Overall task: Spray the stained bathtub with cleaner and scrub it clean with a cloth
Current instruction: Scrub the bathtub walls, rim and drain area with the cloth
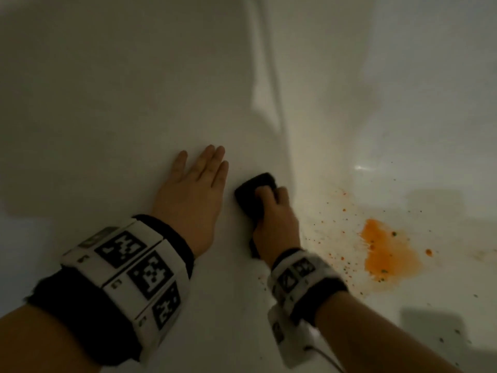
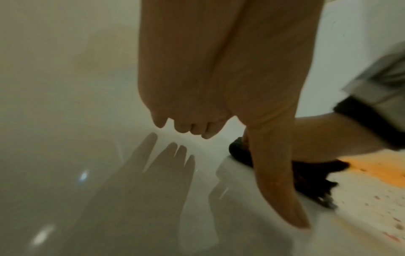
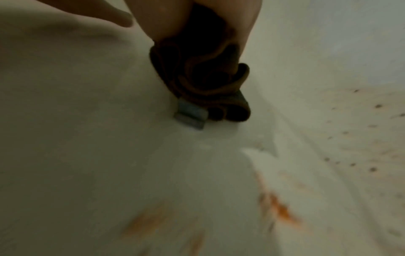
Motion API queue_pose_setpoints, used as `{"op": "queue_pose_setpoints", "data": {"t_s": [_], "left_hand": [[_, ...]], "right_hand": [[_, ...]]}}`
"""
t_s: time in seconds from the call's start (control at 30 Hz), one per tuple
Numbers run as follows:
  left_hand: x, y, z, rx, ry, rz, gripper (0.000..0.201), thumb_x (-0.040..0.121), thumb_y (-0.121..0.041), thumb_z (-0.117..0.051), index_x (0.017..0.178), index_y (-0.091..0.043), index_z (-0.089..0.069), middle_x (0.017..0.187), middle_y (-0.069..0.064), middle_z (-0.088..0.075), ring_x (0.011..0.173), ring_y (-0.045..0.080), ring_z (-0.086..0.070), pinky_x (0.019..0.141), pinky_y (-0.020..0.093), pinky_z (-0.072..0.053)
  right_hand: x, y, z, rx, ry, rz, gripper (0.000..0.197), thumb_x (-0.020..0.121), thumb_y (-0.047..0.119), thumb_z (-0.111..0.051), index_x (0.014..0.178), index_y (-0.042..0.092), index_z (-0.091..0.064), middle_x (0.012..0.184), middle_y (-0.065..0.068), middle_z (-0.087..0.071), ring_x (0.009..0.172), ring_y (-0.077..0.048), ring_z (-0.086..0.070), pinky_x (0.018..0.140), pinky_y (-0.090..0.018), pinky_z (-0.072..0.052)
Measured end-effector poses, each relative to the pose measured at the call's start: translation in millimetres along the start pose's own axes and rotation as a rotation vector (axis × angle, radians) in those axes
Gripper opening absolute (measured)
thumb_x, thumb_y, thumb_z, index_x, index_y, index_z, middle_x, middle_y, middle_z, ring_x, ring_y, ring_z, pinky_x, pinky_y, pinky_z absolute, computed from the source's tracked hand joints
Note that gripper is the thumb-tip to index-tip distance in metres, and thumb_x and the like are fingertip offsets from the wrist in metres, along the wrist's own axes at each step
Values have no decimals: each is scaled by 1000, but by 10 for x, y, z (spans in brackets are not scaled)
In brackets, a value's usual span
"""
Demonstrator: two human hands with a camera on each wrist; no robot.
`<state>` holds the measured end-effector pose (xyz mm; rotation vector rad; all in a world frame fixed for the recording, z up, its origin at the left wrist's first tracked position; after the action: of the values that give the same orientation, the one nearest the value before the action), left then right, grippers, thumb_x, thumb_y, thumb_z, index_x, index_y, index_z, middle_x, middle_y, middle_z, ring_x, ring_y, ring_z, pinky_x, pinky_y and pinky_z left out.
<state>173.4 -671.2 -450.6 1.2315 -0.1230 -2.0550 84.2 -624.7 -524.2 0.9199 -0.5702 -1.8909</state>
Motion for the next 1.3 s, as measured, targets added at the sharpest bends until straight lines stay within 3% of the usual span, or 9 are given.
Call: {"op": "queue_pose_setpoints", "data": {"t_s": [0.2, 0.4, 0.5, 0.63, 0.8, 0.97, 1.13, 1.23, 1.3], "left_hand": [[51, -89, -94, 18, 16, -2, 101, 91, -36, -52, 141, -1, 28, 147, 16, 37, 140, 27, 28, 114, 43, 15], [21, 8, -44, -47, -2, 98, 109, 89, -39, -54, 136, 4, 34, 143, 22, 41, 139, 33, 30, 116, 41, 12], [6, 82, -45, -47, 11, 153, 111, 88, -42, -54, 135, 5, 35, 143, 23, 40, 138, 34, 30, 117, 43, 11], [7, 72, -17, 11, 21, 140, 110, 87, -44, -54, 139, 3, 31, 144, 21, 40, 139, 32, 30, 116, 47, 11], [-11, -130, -4, 67, 35, 27, 87, 93, -31, -41, 145, -3, 22, 147, 18, 37, 139, 31, 30, 115, 49, 13], [-208, -379, -328, 149, 136, -82, 80, 95, -27, -33, 142, 0, 26, 146, 19, 39, 138, 32, 31, 113, 50, 16], [-248, -376, -372, 118, 158, -90, 86, 93, -26, -38, 142, -1, 27, 147, 16, 37, 140, 29, 29, 116, 49, 11], [-242, -391, -368, 151, 168, -87, 89, 92, -27, -41, 141, 0, 28, 146, 17, 38, 140, 30, 29, 116, 49, 12], [-234, -410, -379, 167, 165, -79, 87, 93, -25, -39, 141, 0, 29, 146, 17, 38, 140, 30, 29, 116, 48, 12]], "right_hand": [[519, -708, 405, 36, -5, -249, 37, 89, 4, -42, 126, 12, -41, 117, -11, -40, 98, -29, -50, 78, -29, -34], [193, 195, 379, 110, 22, 208, 34, 85, -1, -44, 115, 15, -47, 110, 0, -41, 89, -15, -42, 78, -17, -30], [111, 531, 102, 11, 57, 327, 34, 86, 4, -49, 118, 16, -45, 113, -3, -38, 79, -19, -41, 71, -23, -34], [302, 338, 150, 71, 28, 204, 42, 87, 3, -46, 125, 17, -42, 122, -8, -38, 80, -23, -44, 73, -23, -34], [656, -368, 402, 130, -72, -161, 48, 88, 6, -47, 134, 16, -37, 131, -15, -37, 108, -36, -51, 82, -33, -40], [524, -579, 495, 60, 20, -124, 21, 86, 2, -46, 99, 17, -39, 107, -9, -44, 96, -25, -49, 75, -28, -32], [-813, 9, -122, 114, 460, 301, 21, 81, 8, -56, 101, 13, -52, 105, -5, -45, 83, -9, -44, 69, -7, -29], [-1493, 74, -742, -27, 789, 375, 33, 88, 8, -56, 121, 11, -50, 127, -11, -38, 92, -23, -46, 67, -21, -30], [-1503, 108, -835, -32, 779, 423, 31, 88, 12, -58, 118, 13, -48, 125, -10, -35, 84, -21, -42, 71, -25, -35]]}}
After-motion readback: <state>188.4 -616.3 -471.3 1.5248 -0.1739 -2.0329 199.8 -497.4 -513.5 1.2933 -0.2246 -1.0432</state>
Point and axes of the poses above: each hand's wrist, its own x-axis towards the middle knuckle, its own z-axis out of the back of the hand, y = z × x, the point moved 10 cm from there along x, towards the middle knuckle
